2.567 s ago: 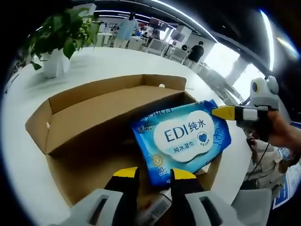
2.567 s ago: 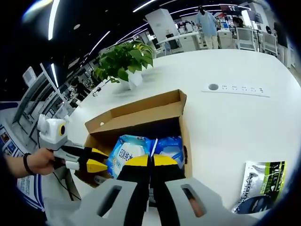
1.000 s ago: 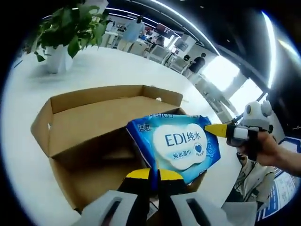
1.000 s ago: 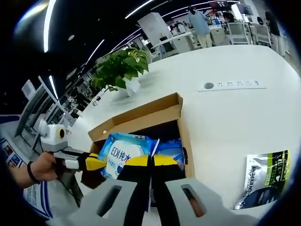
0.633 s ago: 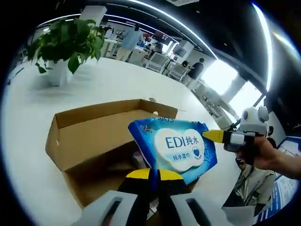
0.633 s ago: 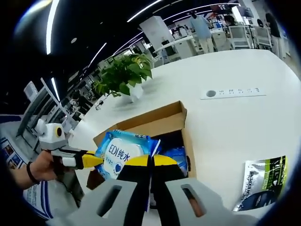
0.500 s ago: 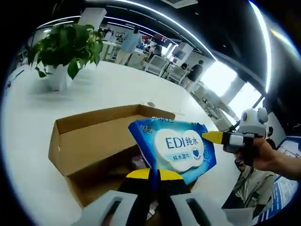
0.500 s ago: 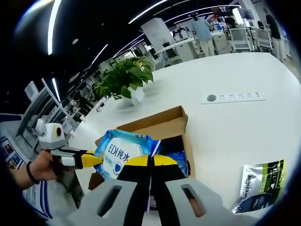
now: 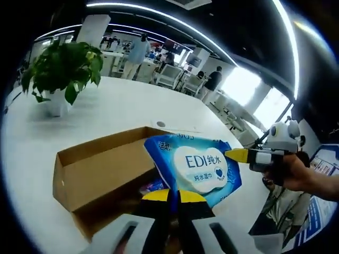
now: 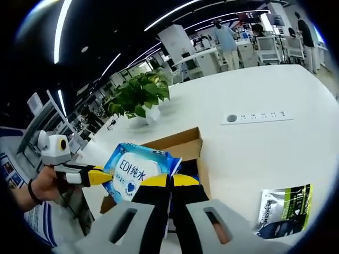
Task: Operate the shoe box by opening the lid, removing the specified soft item, and placing it in the target area until the item is outside and the box remains undamaged.
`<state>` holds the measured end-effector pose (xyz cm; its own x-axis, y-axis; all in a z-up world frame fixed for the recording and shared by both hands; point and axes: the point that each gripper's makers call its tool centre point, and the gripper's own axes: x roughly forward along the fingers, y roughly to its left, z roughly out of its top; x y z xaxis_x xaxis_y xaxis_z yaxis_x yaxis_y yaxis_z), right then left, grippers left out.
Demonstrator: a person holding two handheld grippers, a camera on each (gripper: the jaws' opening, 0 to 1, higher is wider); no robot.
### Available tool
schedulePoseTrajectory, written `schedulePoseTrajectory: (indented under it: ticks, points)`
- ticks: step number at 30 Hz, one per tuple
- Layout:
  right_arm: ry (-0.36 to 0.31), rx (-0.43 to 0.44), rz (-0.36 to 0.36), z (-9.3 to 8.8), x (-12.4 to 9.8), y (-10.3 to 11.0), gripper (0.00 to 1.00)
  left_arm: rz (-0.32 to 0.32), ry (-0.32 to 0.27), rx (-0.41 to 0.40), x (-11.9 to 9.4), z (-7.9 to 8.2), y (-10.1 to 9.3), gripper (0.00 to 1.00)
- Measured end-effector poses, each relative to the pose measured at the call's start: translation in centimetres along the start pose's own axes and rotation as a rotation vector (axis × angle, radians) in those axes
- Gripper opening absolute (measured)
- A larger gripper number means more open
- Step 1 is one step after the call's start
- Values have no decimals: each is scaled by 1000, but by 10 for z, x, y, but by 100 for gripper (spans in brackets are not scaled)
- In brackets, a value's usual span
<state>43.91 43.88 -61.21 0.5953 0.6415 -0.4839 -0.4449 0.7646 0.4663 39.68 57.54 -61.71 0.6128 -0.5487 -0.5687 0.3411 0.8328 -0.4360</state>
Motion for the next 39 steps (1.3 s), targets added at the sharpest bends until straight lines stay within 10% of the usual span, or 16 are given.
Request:
schedulePoseTrajectory:
  ticks: [39]
  points:
    - [-116, 199, -200, -50, -148, -135, 0, -203, 181, 190, 102, -37, -158, 3]
